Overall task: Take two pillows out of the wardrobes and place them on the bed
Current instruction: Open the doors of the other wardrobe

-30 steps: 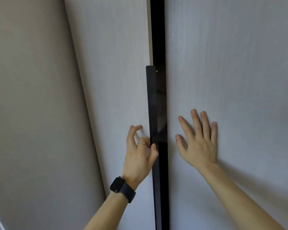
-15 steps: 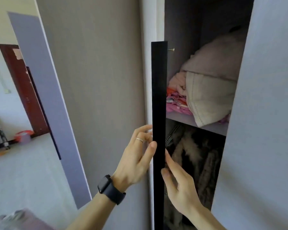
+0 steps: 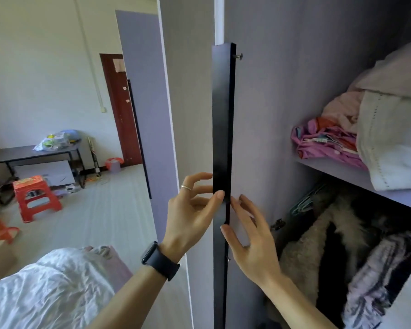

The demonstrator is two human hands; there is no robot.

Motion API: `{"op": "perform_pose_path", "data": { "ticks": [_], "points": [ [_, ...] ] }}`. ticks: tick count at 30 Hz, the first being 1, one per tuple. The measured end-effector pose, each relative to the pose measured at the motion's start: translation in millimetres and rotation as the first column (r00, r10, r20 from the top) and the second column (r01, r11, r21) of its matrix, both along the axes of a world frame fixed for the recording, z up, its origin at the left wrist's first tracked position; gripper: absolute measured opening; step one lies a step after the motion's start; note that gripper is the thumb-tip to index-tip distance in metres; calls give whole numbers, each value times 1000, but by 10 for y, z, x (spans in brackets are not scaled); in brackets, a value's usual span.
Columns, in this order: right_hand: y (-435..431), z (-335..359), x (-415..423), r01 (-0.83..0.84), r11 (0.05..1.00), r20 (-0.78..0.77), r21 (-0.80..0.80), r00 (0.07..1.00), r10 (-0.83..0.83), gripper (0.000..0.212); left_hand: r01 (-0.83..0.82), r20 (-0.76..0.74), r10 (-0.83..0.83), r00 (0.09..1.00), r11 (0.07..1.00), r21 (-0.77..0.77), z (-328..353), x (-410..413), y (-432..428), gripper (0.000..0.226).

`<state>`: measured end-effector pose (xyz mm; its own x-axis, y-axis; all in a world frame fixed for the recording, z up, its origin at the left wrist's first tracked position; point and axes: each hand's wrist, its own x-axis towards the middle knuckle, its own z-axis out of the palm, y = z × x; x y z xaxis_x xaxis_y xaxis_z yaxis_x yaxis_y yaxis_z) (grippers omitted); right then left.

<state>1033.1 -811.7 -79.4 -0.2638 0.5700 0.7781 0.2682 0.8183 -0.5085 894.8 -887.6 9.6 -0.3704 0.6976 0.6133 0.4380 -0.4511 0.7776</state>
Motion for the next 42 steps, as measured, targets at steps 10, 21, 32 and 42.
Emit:
{"op": "perform_pose_path", "data": {
  "ticks": [10, 21, 32, 42],
  "points": [
    [350, 34, -338, 48, 997, 259, 68, 964, -64, 66, -272, -108, 270, 957, 962, -3, 4, -410, 189, 36],
    [531, -102, -679, 73, 996, 372, 42, 925, -83, 68, -322, 10, 322, 947, 946, -28, 41, -808, 441, 35],
    [489, -101, -624, 57, 998, 444, -8, 895, -47, 65, -402, -140, 406, 903, 914, 59, -235, -783, 405, 43],
    [47, -424, 773, 321, 947, 291, 33, 903, -316, 52, -143, -479, 65, 876, 981, -130, -975, 242, 409, 45]
  ]
}}
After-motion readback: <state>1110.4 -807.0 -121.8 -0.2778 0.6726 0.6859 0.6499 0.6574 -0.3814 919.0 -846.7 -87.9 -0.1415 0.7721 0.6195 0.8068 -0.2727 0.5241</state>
